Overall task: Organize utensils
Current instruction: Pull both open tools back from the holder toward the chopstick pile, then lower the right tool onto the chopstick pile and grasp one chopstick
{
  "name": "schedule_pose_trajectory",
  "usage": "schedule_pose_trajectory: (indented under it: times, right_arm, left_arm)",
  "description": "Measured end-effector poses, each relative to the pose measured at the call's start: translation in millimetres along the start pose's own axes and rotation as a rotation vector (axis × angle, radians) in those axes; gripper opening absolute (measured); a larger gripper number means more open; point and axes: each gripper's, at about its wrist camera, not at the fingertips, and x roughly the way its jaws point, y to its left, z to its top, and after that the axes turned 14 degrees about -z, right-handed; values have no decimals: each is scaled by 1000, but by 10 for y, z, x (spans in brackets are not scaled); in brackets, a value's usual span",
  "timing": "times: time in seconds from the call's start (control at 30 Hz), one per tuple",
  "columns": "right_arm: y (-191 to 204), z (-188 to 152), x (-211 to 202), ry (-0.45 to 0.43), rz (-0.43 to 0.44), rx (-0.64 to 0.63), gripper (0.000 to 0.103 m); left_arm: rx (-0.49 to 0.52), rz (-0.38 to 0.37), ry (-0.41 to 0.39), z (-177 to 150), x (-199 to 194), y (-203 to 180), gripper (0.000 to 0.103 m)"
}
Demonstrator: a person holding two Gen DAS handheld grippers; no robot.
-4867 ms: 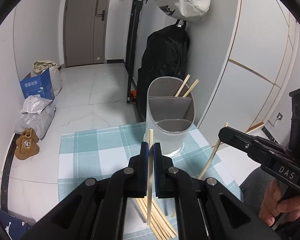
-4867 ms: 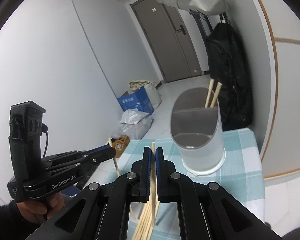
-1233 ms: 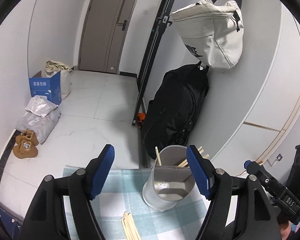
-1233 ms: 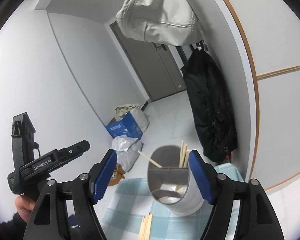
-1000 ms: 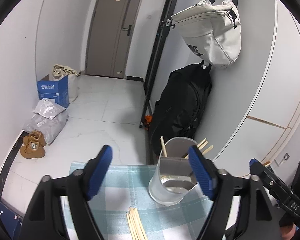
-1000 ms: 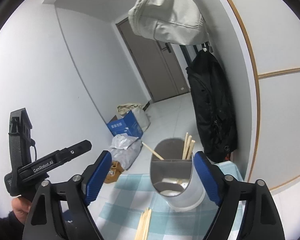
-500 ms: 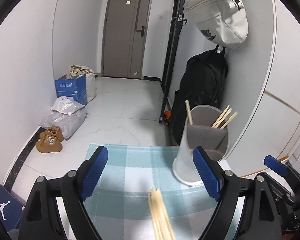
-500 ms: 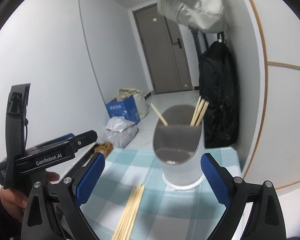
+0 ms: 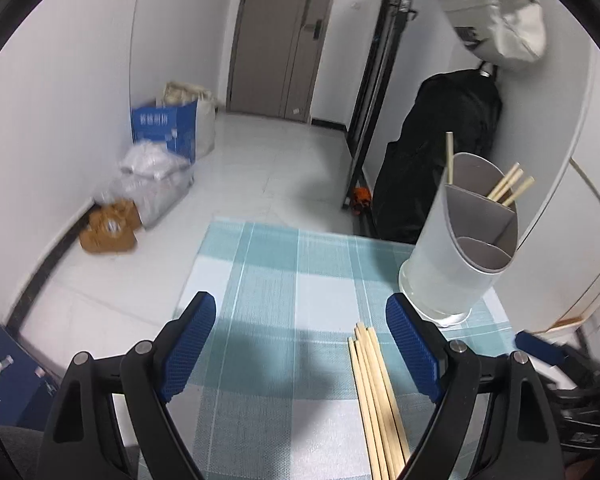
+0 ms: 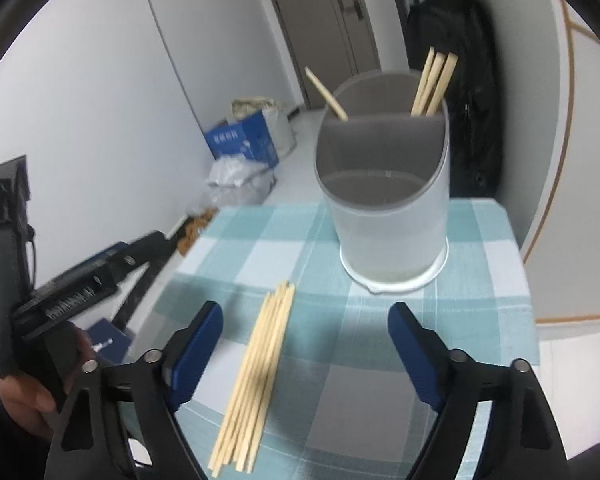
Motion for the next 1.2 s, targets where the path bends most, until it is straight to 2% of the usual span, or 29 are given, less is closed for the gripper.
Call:
schedule_pose_trajectory:
  times: [0.1,0.13,0.2,0.33,0.43,0.6,0.73,0.83,1.2]
  right_arm:
    - [40,-14,157,67,-21,-15,71]
    - [59,-13,221,94,-30,-20,64]
    - [100,-16,308,135,-22,-30,59]
    - [255,-10,516,217,-30,-90,46]
    - [397,1,669,262,-46,-160,37]
    - [578,75,861,284,-86,-238,35]
    - [688,119,1040,323,-137,-299,25]
    - [732,108,1134,348,-181,-332,23]
    - [885,238,1318,381,-246,-381,16]
  left_arm:
    - [-42,7,20,10,45,118,84]
    - [-45,23,26,14,67,149,84]
    - [-62,60,34,9,93,202,84]
    - [-151,50,73,-24,135,351,84]
    - [-200,43,74,-4,141,423,84]
    - [-227,38,60,35,110,518,84]
    - [-265,33,64,39,104,617,84]
    - [-277,28,69,35,84,674,84]
    - [-380,22,64,42,41,899,84]
